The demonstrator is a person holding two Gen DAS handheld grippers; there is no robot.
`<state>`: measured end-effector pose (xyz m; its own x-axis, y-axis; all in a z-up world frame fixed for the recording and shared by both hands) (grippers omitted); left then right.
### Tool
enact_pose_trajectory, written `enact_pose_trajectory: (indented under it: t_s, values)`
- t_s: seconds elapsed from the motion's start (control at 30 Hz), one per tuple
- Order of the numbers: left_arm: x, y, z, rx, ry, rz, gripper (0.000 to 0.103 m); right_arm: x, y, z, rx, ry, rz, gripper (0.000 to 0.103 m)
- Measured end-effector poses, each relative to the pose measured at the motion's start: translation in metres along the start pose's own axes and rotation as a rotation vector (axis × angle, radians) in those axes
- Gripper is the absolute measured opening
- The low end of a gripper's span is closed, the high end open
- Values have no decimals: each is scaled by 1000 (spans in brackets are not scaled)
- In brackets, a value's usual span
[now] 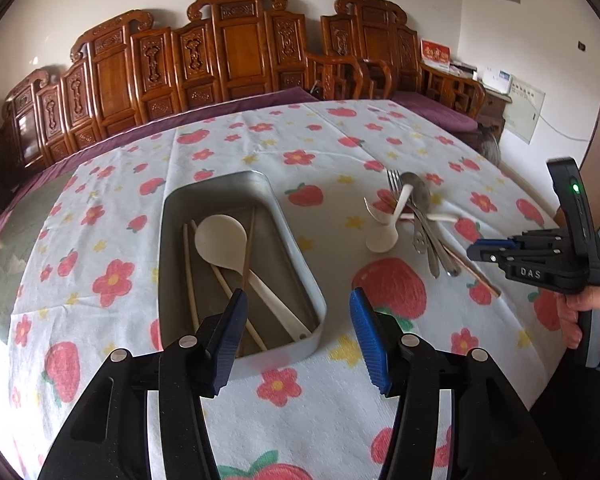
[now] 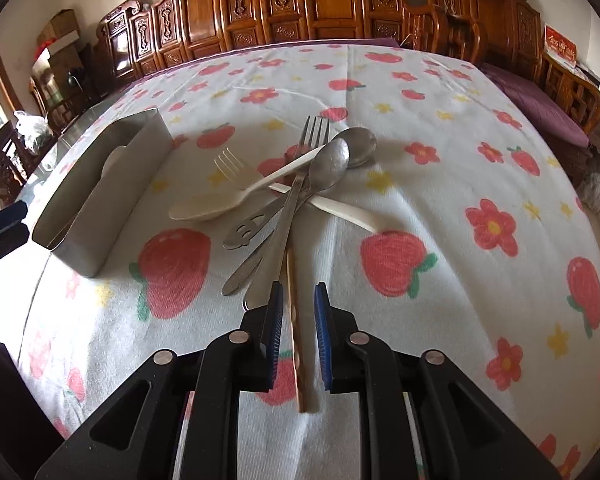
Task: Organize utensils
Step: 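Move the right gripper back toward the utensil pile, then grasp the white plastic spoon from the pile with the left gripper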
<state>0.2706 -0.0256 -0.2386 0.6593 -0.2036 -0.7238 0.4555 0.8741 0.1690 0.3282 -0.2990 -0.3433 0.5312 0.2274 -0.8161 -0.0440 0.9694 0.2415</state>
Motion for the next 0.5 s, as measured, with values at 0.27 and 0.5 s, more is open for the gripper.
enact_pose_trajectory:
  t_s: [0.27,0.5]
  values:
    - [5,-7,0,2,15,-13,51,22,13,25,10,-2,-9,18]
    - [15,-19,17,-18,28,-72,51,22,3,35,38,-10,-10,18]
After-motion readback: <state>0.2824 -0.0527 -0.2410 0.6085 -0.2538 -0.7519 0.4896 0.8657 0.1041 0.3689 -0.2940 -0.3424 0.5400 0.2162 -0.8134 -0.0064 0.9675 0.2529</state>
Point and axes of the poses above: each gripper's, at about its wrist camera, not at the fingertips, and x roughly the way its jaws point, y to its left, z to its top, the point moved 7 cm from there along x, roughly the way its jaws point, and after that the axes turned 13 degrees about x, right-handed, at the moved point
